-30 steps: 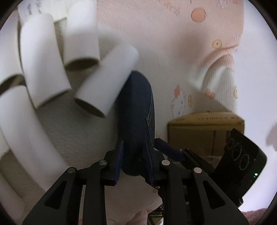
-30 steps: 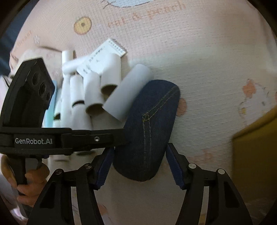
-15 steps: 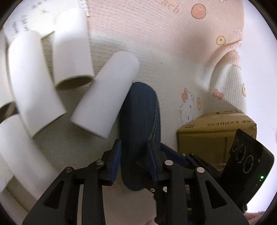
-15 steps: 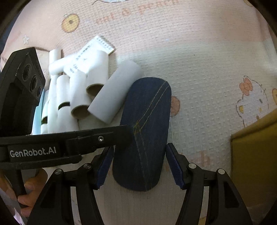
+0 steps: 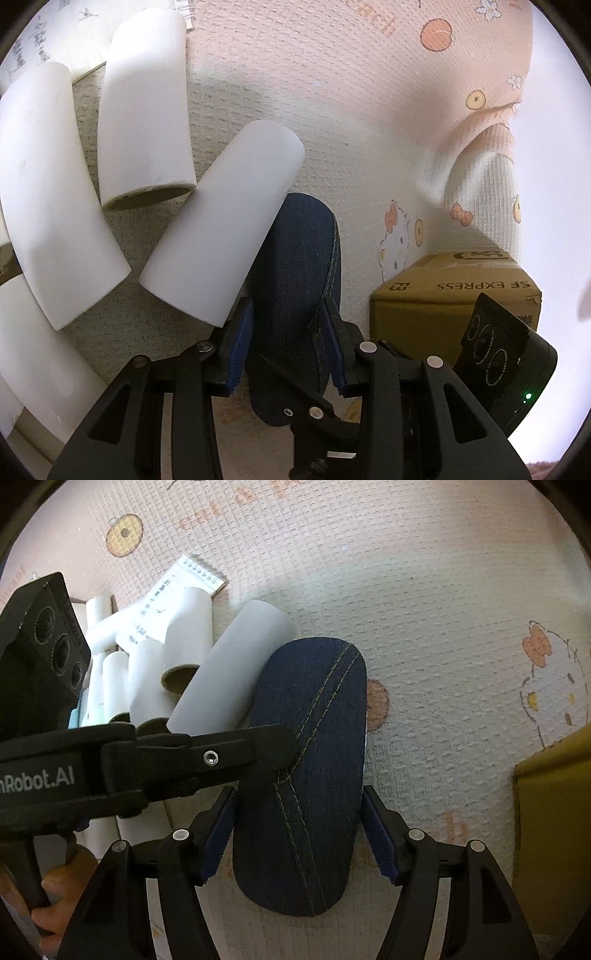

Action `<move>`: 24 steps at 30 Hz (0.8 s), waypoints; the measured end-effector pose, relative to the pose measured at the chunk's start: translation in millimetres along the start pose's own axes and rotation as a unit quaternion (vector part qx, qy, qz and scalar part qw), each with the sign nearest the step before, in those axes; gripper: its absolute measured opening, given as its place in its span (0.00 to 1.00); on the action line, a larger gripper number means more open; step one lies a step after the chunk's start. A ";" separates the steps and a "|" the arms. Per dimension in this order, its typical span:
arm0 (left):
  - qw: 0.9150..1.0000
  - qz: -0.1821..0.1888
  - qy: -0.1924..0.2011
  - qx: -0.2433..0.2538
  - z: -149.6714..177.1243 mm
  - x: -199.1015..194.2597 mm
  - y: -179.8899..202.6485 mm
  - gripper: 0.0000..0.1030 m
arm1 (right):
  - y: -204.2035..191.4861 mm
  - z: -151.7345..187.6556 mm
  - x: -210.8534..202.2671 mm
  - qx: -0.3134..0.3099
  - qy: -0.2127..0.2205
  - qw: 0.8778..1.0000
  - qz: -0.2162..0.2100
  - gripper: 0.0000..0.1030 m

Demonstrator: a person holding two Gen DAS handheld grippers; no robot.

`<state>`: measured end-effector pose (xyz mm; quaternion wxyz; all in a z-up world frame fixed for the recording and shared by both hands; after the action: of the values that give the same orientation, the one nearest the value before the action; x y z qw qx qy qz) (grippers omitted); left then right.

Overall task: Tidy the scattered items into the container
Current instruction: 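Lift the denim glasses case with the left gripper off the tubes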

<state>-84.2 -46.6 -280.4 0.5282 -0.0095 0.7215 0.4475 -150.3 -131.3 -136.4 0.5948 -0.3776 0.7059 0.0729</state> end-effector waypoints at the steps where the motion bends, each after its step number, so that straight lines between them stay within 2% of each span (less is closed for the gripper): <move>1: 1.000 0.000 0.001 0.001 0.3 -0.1 0.2 0.38 | -0.3 -0.2 0.3 0.001 0.000 1.000 0.003 0.63; 7: 1.000 -0.004 0.005 0.005 2.6 -3.8 1.7 0.38 | -1.3 1.7 -2.3 0.001 0.010 1.000 0.012 0.62; 11: 1.000 0.010 0.012 0.016 6.1 -13.7 11.7 0.38 | -3.8 4.5 -14.9 -0.012 0.020 1.000 0.016 0.62; 17: 0.995 0.035 0.067 0.060 6.8 -58.0 46.7 0.34 | -16.9 -4.6 -58.8 -0.040 0.070 0.996 0.028 0.62; 22: 0.987 0.076 0.113 0.090 3.7 -104.5 83.0 0.31 | -26.2 -23.1 -106.6 -0.049 0.117 0.992 0.028 0.62; 24: 0.983 0.080 0.128 0.106 3.5 -116.9 95.7 0.31 | -29.9 -30.4 -123.1 -0.050 0.136 0.989 0.026 0.62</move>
<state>-76.4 -40.6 -129.6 0.3920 0.0469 0.8249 0.4045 -154.7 -114.1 -7.3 0.4718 -0.3949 0.7851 0.0715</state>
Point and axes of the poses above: each gripper's, at about its wrist camera, not at the fingertips, and x roughly the way its jaws point, y to its right, z to its underside, the point moved 7 cm from there along x, roughly the way its jaws point, and after that the axes turned 4 degrees about -z, right-handed, at the moved point
